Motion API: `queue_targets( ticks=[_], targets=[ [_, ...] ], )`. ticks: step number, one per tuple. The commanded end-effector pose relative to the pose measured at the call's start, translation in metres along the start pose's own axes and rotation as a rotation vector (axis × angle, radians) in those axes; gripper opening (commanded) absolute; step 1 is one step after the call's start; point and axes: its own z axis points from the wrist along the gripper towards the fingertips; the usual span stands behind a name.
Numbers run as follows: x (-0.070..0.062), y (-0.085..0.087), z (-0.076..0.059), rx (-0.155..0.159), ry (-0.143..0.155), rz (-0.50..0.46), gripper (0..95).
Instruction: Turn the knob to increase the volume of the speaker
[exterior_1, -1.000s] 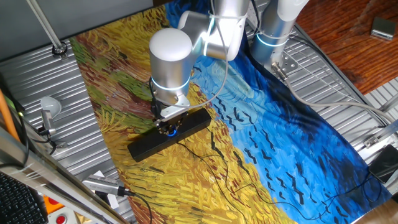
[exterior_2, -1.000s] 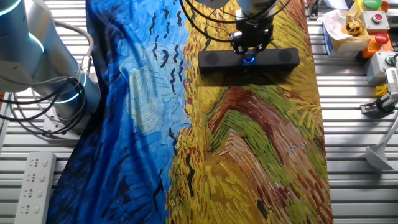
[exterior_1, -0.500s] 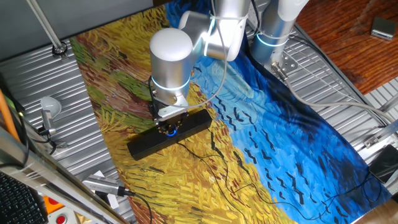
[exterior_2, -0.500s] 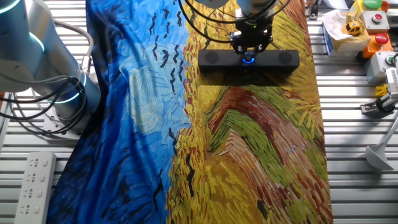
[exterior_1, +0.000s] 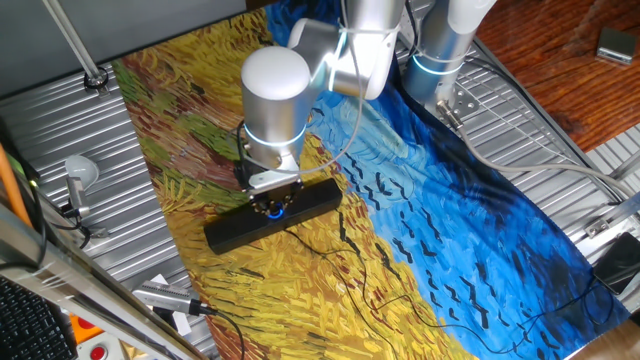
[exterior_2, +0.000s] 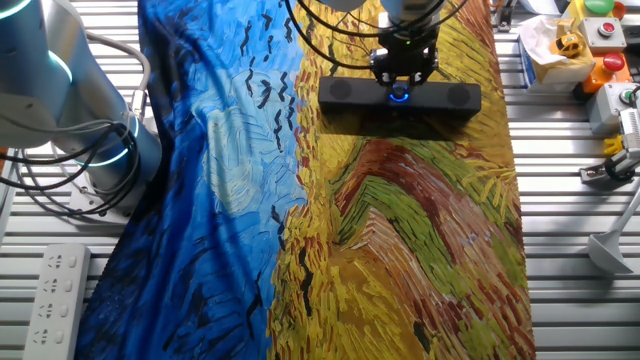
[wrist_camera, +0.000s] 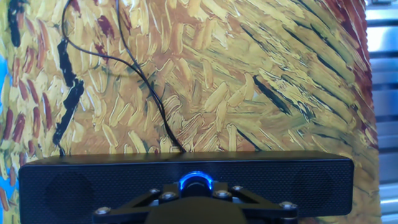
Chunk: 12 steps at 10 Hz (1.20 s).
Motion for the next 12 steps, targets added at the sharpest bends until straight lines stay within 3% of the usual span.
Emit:
queue_targets(
  ticks=[1,7,12],
  targets=[
    [-0.0005,-0.0002,0.0092,0.002,-0.001,0.043,0.0],
    [-0.0005,-0.0002,0.0099,0.001,-0.003,0.151,0.0],
    [-0.0005,-0.0002,0.0099,-0.005,0.019,0.441,0.0]
  ],
)
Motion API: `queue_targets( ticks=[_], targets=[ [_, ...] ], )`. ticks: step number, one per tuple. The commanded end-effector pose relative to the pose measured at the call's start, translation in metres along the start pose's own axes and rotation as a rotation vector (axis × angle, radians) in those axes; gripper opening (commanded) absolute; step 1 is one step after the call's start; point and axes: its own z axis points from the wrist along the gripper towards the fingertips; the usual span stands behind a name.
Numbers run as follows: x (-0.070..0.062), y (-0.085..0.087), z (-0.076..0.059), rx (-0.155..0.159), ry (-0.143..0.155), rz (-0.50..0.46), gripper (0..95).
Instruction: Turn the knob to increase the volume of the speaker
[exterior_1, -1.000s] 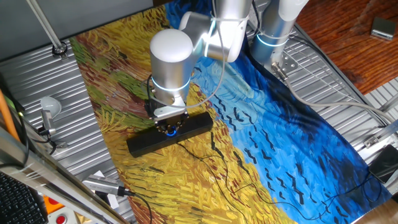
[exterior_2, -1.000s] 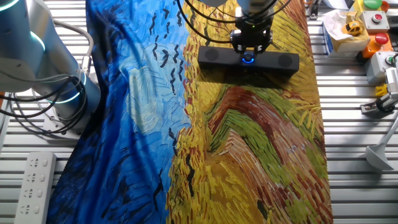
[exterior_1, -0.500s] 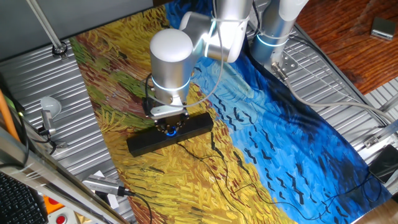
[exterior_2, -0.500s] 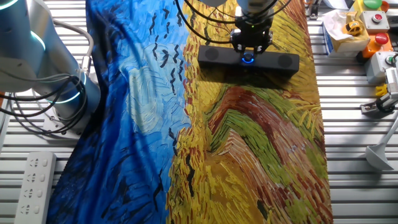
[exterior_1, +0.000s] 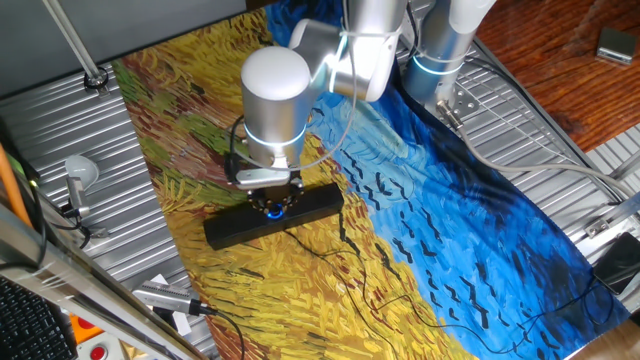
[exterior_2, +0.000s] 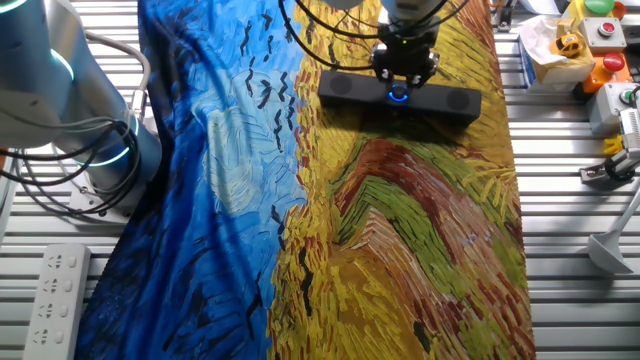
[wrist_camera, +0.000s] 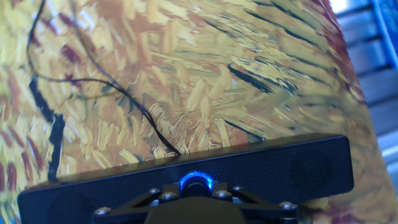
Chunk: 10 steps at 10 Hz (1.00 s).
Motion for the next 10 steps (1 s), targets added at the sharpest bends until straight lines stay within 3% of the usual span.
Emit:
queue_targets(
  ticks=[1,8,9,10],
  targets=[
    [-0.0001,-0.0006,0.0100,-0.010,0.011,0.191,0.0],
    [-0.0001,-0.0006,0.0100,-0.031,0.023,0.430,0.0],
    [-0.0001,-0.0006,0.0100,-0.036,0.028,0.541,0.0],
    [-0.0001,-0.0006,0.0100,-0.037,0.031,0.594,0.0]
  ],
)
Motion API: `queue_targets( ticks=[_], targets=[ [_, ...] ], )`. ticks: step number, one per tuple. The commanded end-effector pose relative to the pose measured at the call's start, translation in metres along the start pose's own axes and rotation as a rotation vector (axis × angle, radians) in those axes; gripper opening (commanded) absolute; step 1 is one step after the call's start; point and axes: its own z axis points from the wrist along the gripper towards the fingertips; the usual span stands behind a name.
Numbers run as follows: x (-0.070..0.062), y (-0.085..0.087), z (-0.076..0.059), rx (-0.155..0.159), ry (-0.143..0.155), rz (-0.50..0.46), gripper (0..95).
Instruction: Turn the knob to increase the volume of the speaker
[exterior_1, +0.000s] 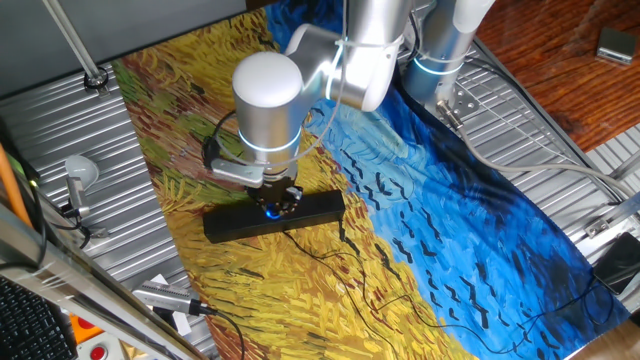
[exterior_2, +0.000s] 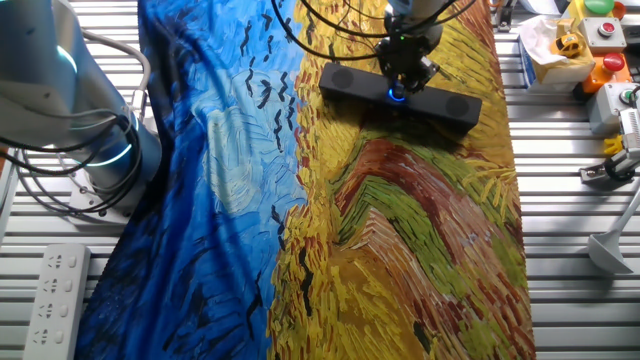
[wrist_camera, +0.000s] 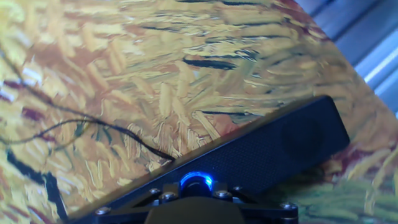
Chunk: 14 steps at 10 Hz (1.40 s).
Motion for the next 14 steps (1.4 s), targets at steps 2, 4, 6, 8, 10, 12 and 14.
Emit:
queue_targets(
  ticks=[2,4,6,8,10,12,14],
  targets=[
    [0.0005,0.0003,0.0096,-0.007,0.012,0.298,0.0],
    [0.0005,0.0003,0.0096,-0.009,0.013,0.407,0.0],
    [0.0005,0.0003,0.0096,-0.016,0.014,0.482,0.0],
    [0.0005,0.0003,0.0096,-0.029,0.009,0.548,0.0],
    [0.0005,0.0003,0.0096,-0.032,0.010,0.584,0.0],
    [0.0005,0.0002,0.0091,-0.034,0.009,0.603,19.0],
    [0.0005,0.0002,0.0091,-0.035,0.009,0.624,19.0]
  ],
)
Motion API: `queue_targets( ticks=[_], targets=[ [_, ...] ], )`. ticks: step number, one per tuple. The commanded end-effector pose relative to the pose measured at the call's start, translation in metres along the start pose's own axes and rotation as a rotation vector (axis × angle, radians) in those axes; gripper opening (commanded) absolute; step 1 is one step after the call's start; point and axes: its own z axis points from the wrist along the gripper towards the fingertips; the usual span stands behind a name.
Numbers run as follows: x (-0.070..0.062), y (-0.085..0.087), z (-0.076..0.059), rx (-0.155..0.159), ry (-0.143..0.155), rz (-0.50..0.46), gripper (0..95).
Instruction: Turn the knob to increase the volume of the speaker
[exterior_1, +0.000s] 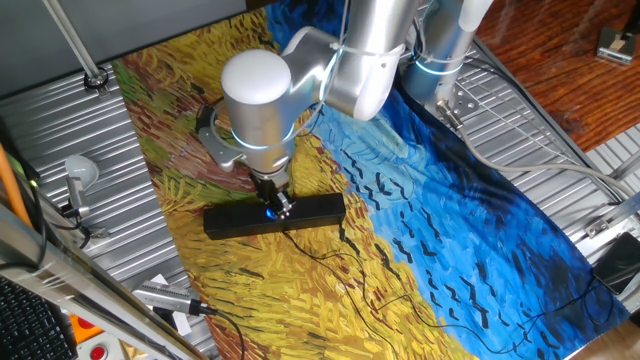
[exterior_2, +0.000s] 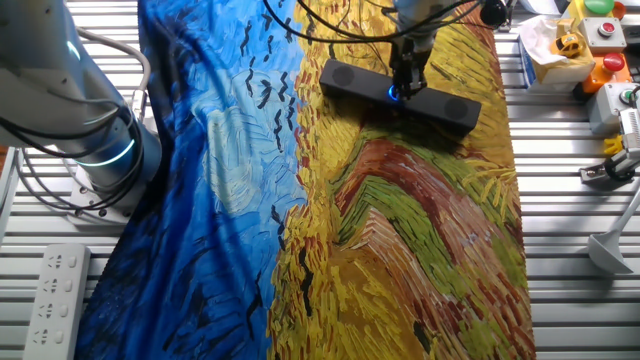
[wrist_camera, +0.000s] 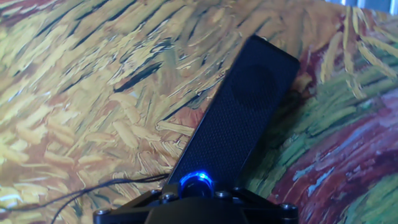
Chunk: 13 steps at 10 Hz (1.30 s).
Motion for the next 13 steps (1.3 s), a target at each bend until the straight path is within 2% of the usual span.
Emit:
queue_targets(
  ticks=[1,2,3,7,9,10,12,13],
  targets=[
    [0.000,0.000,0.009,-0.004,-0.003,0.023,19.0],
    [0.000,0.000,0.008,-0.011,-0.003,0.037,38.0],
    [0.000,0.000,0.008,-0.010,-0.002,0.035,38.0],
    [0.000,0.000,0.003,0.029,-0.002,-0.080,38.0],
    [0.000,0.000,-0.004,0.036,-0.007,-0.240,38.0],
    [0.000,0.000,-0.010,0.045,-0.008,-0.320,57.0],
    [0.000,0.000,-0.013,0.055,-0.013,-0.422,57.0],
    [0.000,0.000,-0.014,0.058,-0.016,-0.505,57.0]
  ],
)
